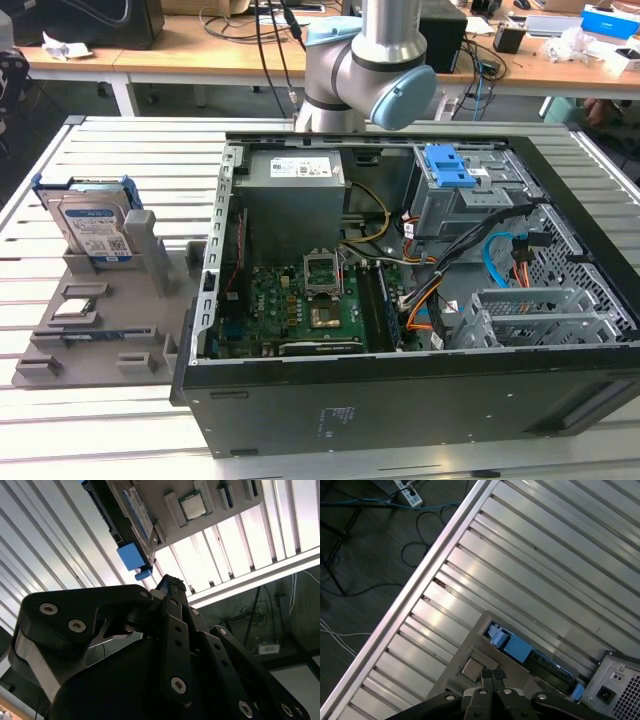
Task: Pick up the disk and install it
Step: 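Pick up the disk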
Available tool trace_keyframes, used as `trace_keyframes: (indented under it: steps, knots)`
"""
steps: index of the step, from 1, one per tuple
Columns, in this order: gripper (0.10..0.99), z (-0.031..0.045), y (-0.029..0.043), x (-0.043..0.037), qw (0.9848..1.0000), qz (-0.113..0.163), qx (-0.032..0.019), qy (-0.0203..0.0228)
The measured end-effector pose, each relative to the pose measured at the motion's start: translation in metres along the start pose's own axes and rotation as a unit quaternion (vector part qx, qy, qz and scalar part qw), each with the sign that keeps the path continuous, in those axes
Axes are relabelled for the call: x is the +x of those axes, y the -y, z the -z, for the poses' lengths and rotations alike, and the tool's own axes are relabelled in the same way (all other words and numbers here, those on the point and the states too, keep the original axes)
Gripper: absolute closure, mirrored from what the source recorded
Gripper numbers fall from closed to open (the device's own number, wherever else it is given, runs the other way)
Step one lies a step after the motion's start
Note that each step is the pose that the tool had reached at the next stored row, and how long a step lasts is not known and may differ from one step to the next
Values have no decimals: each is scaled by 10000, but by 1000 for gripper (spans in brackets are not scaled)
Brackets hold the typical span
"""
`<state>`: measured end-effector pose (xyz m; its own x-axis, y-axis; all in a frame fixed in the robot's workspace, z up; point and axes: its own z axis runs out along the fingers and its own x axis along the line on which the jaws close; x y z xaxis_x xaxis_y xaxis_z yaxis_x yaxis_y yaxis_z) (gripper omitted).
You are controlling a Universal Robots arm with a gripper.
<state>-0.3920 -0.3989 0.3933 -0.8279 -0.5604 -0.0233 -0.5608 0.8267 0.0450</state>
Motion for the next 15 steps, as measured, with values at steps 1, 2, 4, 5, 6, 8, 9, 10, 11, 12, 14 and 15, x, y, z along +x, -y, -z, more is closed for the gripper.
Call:
trace_keyframes:
  steps: [1,2,4,5,6,8,9,10,11,12,14,15]
  knots:
    - [980,0,0,0,10000,41,-1,-2]
    - [980,0,0,0,10000,93,-2,-4]
    - [980,0,0,0,9998,206,-5,-10]
    - [980,0,0,0,9997,229,-5,-10]
    - [980,0,0,0,9997,253,-6,-11]
    - [980,0,0,0,9994,338,-8,-15]
    - [980,0,0,0,9993,363,-8,-17]
    - [980,0,0,0,9991,417,-10,-19]
    - [980,0,0,0,9990,453,-10,-21]
    - [980,0,0,0,9988,480,-11,-22]
    - [980,0,0,0,9984,565,-13,-26]
    - [980,0,0,0,9983,590,-14,-27]
